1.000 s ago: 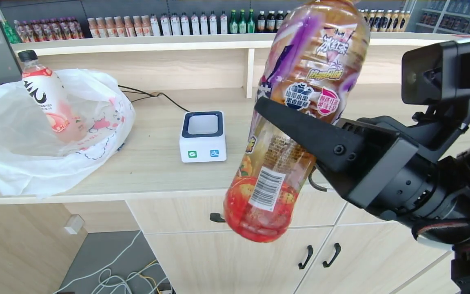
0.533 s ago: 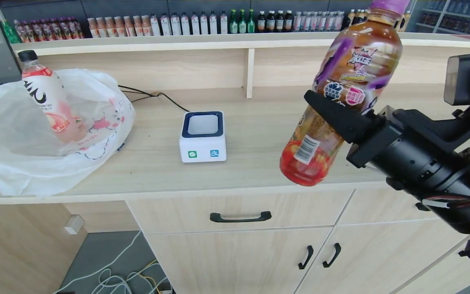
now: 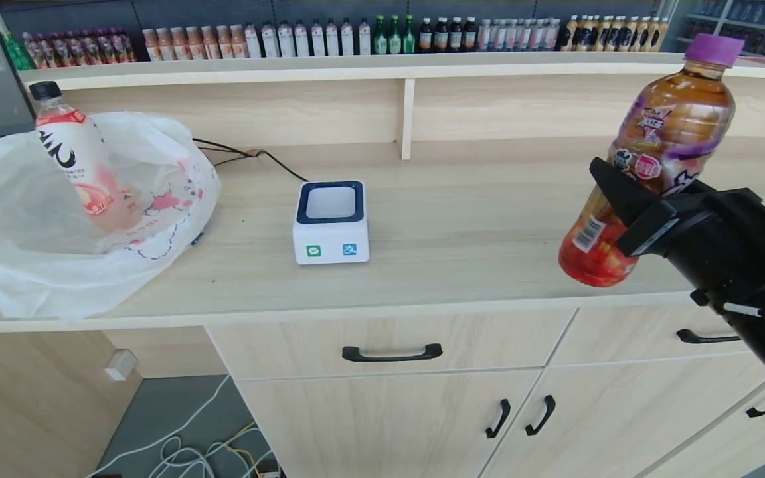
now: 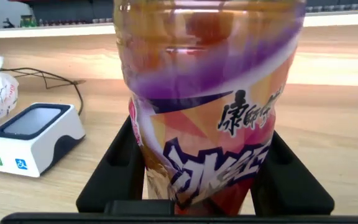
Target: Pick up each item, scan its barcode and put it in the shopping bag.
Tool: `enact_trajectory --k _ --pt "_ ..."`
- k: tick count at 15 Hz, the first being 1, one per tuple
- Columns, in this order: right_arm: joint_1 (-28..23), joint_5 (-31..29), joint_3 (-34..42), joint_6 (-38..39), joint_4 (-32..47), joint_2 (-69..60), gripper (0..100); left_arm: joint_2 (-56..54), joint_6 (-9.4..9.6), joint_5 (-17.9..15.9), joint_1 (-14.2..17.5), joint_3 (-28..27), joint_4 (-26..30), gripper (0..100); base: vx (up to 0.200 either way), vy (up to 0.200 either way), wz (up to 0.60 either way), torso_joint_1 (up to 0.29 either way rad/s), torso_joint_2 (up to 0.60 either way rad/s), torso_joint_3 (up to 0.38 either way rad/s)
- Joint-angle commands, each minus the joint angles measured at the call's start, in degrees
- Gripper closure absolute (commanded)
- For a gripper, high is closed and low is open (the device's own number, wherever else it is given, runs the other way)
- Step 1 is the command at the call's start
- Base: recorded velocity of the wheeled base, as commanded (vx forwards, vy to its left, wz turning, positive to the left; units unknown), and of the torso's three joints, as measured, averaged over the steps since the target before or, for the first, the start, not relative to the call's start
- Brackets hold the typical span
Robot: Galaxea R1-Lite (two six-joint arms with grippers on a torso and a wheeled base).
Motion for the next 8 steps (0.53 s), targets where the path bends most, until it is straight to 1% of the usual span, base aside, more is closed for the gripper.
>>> enact_trajectory --k 1,4,6,8 --pt "-0.92 -0.07 0.49 -0.61 -0.21 0.43 100 -0.01 0.01 0.0 0.07 0.0 -0.01 0 0.0 0.0 0.0 0.0 0.0 0.0" --pt "-1.62 0.36 1.64 -1.13 -1.18 0.7 100 -0.01 -0.25 0.0 0.07 0.0 -0.01 0 0.0 0.0 0.0 0.0 0.0 0.0" --pt "-2.06 0.54 1.55 -1.13 -1.79 1.4 100 -0.01 0.8 0.0 0.07 0.0 -0.01 0 0.0 0.0 0.0 0.0 0.0 0.0" --pt "-1.98 0.72 1.46 -1.13 -1.97 2.1 100 -0.01 0.54 0.0 0.07 0.0 -0.01 0 0.0 0.2 0.0 -0.002 0.0 0.002"
